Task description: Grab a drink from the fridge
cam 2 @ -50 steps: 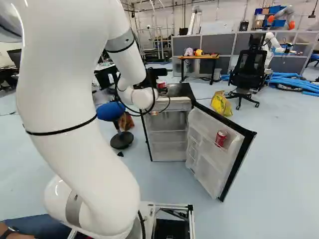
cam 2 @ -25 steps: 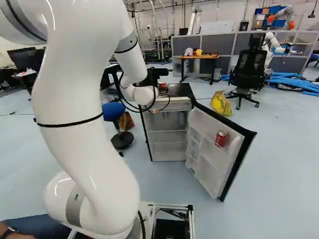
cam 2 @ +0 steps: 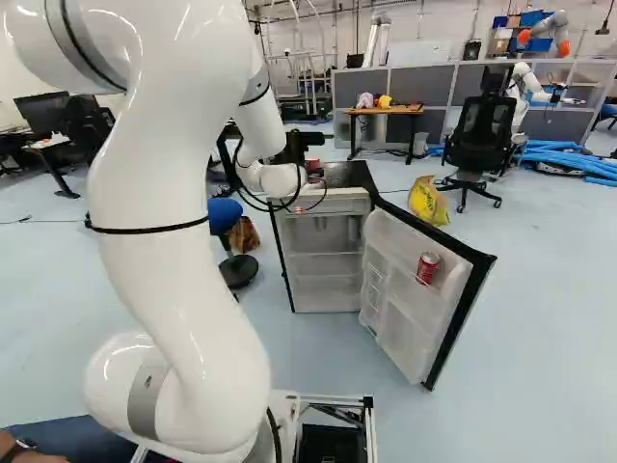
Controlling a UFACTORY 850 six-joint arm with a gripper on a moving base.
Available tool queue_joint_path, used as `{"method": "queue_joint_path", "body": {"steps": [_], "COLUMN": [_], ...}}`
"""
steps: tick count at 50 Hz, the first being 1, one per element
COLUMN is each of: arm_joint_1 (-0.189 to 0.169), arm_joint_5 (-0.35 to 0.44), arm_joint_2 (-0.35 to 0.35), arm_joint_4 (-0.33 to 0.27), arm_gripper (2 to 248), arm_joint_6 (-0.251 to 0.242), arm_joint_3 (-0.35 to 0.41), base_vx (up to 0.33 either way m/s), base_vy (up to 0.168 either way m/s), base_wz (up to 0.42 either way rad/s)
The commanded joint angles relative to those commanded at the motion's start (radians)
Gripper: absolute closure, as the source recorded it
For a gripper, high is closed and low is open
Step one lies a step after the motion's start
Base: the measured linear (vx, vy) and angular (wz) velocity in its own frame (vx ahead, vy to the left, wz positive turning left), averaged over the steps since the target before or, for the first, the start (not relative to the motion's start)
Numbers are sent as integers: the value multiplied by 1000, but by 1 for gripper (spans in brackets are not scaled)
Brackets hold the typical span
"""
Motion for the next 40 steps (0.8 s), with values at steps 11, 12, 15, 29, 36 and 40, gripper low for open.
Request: {"method": "queue_joint_path", "body": {"steps": [11, 12, 15, 29, 36, 40], "arm_joint_1": [10, 11, 14, 26, 32, 36], "arm_joint_5": [0, -1, -3, -39, -63, -77], "arm_joint_2": [-39, -43, -53, -103, -127, -142], "arm_joint_4": [-3, -4, -6, -10, -10, -10], "arm_gripper": [157, 157, 157, 157, 157, 157], "arm_joint_6": [0, 0, 0, 0, 0, 0], "arm_joint_3": [-48, -53, -66, -128, -160, -179], "base_vx": [0, 0, 0, 0, 0, 0], "base_vy": [0, 0, 0, 0, 0, 0], "base_wz": [0, 0, 0, 0, 0, 0]}}
